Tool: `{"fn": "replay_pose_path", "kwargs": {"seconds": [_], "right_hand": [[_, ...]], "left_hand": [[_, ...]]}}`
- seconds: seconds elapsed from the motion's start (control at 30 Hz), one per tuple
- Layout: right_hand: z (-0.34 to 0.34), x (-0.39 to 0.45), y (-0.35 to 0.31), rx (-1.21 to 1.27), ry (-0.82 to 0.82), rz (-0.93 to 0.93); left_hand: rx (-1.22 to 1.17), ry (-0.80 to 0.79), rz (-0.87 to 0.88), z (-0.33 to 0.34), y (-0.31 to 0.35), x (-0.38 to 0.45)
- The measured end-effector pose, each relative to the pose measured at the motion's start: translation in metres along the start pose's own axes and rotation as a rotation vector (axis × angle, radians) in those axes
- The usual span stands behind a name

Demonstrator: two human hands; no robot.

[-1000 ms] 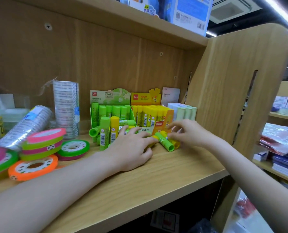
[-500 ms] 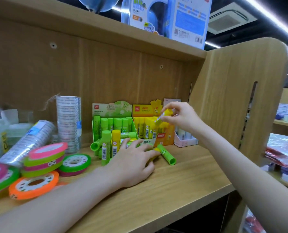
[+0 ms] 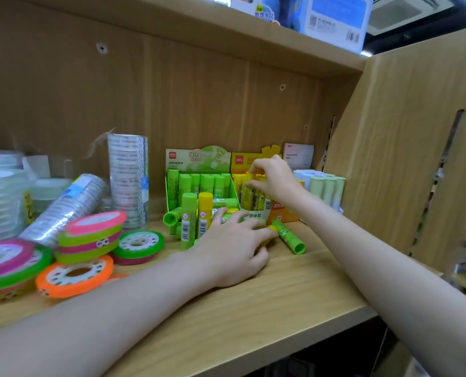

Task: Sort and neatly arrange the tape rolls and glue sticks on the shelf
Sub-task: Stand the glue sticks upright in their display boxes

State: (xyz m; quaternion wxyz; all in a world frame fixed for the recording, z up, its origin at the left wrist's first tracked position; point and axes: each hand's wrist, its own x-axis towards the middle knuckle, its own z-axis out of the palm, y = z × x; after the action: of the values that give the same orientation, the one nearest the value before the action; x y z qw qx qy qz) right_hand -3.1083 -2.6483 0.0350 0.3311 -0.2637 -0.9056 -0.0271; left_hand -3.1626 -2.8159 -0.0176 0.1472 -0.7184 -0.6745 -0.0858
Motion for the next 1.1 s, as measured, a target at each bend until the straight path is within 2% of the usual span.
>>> {"fn": "replay_pose_path", "kwargs": {"seconds": [0.07,0.2,0.27,0.3,0.37,0.43,0.5,0.67,0.83,0.97,1.1], "right_hand": [[-0.003,-0.004,0.003,0.106,0.060,0.006],[-0.024,-0.009,-0.008,0.759,0.218,0.085],[-0.030,-0.009,-0.012,0.914,0.256,0.087],[-0.029,-0.010,-0.012,0.872,0.277,0.078],[-0.026,-0.009,-0.008,0.610,0.297,0.056],[-0.023,-0.009,-0.004,0.388,0.240,0.058],[-0.022,-0.010,-0.004,0.266,0.169,0.065],[-0.023,-0.015,-0.009,0.218,0.070,-0.028],[-0.017,-0.012,-0.011,0.178,0.132,-0.014],[0.000,-0.009,-0.008,-0.034,0.059,-0.029],[0.004,-0.008,-0.004,-0.058,0.113,-0.011]], "left_hand": [[-0.001,-0.005,-0.001,0.000,0.000,0.000],[-0.009,-0.008,0.001,-0.001,0.000,0.000],[-0.012,-0.006,0.000,-0.001,0.001,0.000],[-0.011,-0.006,0.001,-0.001,0.001,-0.001],[-0.009,-0.007,0.002,-0.001,0.001,0.000],[-0.008,-0.005,0.000,-0.001,0.000,0.000],[-0.005,-0.003,0.002,-0.001,0.000,0.000],[-0.009,0.010,0.004,0.000,0.000,0.000],[-0.012,0.007,0.000,0.001,0.000,0.000],[-0.007,0.021,0.009,0.001,0.000,0.000],[-0.001,0.023,0.008,0.001,0.000,0.000]]}}
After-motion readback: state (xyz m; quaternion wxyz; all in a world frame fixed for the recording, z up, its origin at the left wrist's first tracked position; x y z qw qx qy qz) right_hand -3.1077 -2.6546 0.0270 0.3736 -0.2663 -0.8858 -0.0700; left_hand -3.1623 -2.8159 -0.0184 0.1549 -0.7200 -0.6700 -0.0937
